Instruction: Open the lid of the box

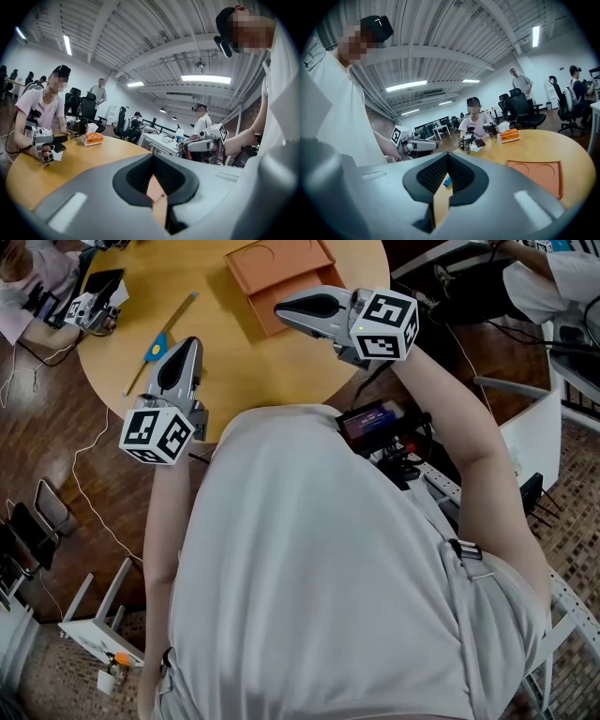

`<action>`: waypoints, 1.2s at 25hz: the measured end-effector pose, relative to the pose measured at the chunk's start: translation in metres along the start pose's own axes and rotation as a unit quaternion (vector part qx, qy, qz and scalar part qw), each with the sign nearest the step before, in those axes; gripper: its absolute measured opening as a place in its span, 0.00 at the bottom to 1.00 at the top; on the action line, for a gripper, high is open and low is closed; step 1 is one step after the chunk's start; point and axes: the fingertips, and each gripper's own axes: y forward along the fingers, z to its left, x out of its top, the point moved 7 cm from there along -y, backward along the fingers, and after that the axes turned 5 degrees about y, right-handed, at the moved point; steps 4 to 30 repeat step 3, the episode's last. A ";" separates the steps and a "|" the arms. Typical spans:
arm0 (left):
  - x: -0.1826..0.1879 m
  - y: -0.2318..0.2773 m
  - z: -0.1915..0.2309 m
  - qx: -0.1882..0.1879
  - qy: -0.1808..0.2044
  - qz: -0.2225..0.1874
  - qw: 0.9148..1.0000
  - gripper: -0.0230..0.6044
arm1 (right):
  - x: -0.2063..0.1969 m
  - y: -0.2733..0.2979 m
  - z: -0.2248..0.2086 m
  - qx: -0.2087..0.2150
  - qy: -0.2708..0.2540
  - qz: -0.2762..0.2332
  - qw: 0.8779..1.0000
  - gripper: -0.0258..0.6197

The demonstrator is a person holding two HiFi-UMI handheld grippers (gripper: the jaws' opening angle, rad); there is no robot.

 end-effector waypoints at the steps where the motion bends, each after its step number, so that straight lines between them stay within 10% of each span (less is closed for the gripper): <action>1: 0.000 0.001 0.002 0.000 0.000 0.000 1.000 0.04 | 0.001 0.002 -0.001 0.000 -0.001 0.000 1.000 0.04; 30: 0.001 0.003 0.006 -0.001 0.000 0.000 1.000 0.04 | 0.003 0.005 -0.005 0.001 -0.001 0.000 1.000 0.04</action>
